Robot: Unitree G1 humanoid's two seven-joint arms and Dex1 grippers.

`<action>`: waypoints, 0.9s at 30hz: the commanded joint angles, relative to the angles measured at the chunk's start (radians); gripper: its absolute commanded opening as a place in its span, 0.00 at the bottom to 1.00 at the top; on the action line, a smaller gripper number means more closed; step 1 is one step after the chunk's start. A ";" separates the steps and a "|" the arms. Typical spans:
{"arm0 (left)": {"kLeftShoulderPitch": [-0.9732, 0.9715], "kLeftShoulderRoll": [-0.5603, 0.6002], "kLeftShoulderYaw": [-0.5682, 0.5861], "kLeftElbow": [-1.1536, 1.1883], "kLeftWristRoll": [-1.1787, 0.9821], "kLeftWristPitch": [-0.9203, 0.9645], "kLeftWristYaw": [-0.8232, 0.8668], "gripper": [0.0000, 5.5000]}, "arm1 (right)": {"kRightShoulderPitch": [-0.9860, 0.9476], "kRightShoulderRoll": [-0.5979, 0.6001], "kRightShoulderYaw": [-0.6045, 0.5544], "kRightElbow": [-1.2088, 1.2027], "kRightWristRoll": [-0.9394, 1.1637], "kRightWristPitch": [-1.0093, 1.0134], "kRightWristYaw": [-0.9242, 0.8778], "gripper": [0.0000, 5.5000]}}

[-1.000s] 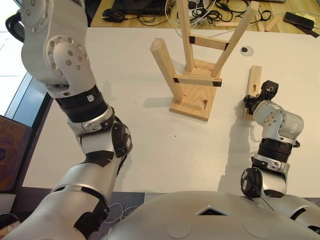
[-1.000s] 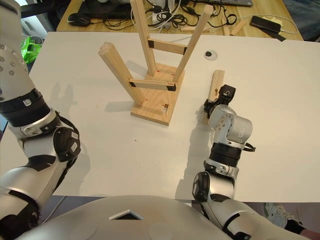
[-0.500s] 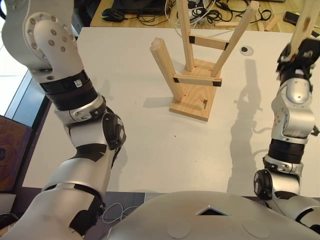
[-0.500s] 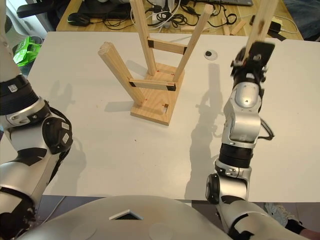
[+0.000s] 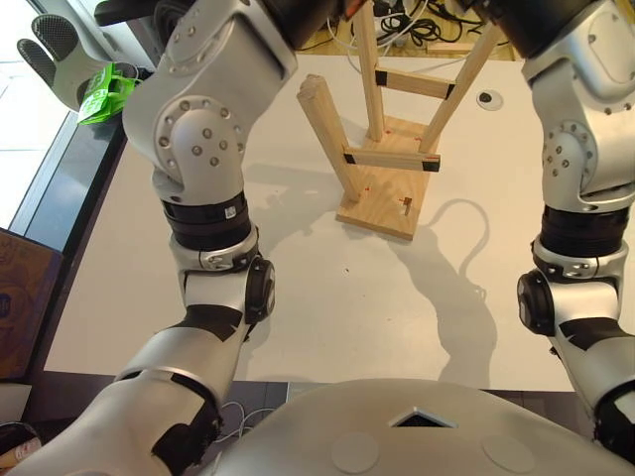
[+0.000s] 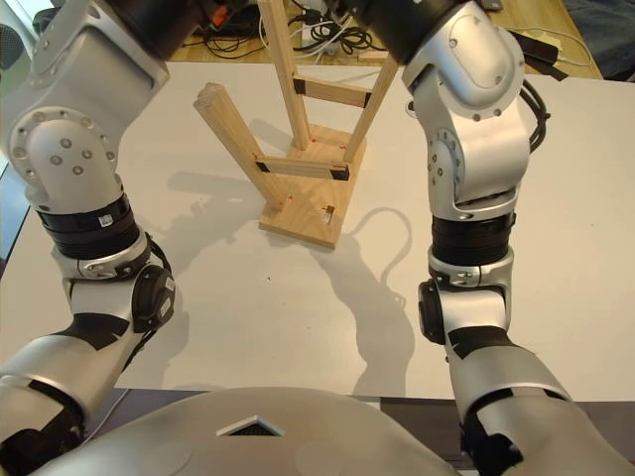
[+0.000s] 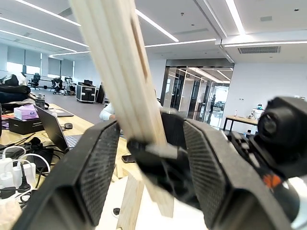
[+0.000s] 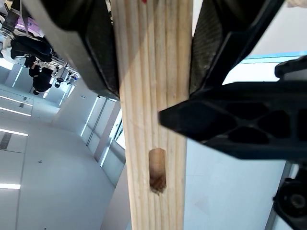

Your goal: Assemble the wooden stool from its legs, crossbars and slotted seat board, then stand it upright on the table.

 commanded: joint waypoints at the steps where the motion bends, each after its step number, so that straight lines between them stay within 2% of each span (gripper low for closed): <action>1: -0.009 -0.012 0.010 0.033 0.017 -0.004 0.035 0.44 | 0.015 0.006 0.029 -0.052 0.016 -0.022 0.036 0.37; 3: -0.008 -0.022 0.019 0.030 -0.011 0.002 0.037 0.44 | 0.027 0.005 0.033 -0.065 0.020 -0.018 0.048 0.37; 7: 0.004 -0.036 0.019 -0.009 -0.076 0.032 0.017 0.33 | 0.026 0.012 0.028 -0.060 0.006 -0.030 0.037 0.37; 12: 0.004 -0.062 0.049 -0.027 -0.111 0.034 0.075 0.20 | 0.019 0.025 0.016 -0.038 -0.011 -0.048 0.005 0.37; 20: 0.006 -0.078 0.043 -0.032 -0.118 0.037 0.114 0.18 | 0.037 0.027 0.023 -0.026 -0.028 -0.042 -0.017 0.37; 21: 0.004 -0.072 0.047 -0.029 -0.114 0.036 0.116 0.18 | 0.045 0.022 0.027 -0.022 -0.030 -0.032 -0.013 0.44; 27: -0.010 0.026 0.084 0.030 -0.056 0.005 0.081 0.18 | 0.161 -0.092 0.030 -0.061 -0.027 0.036 0.069 0.60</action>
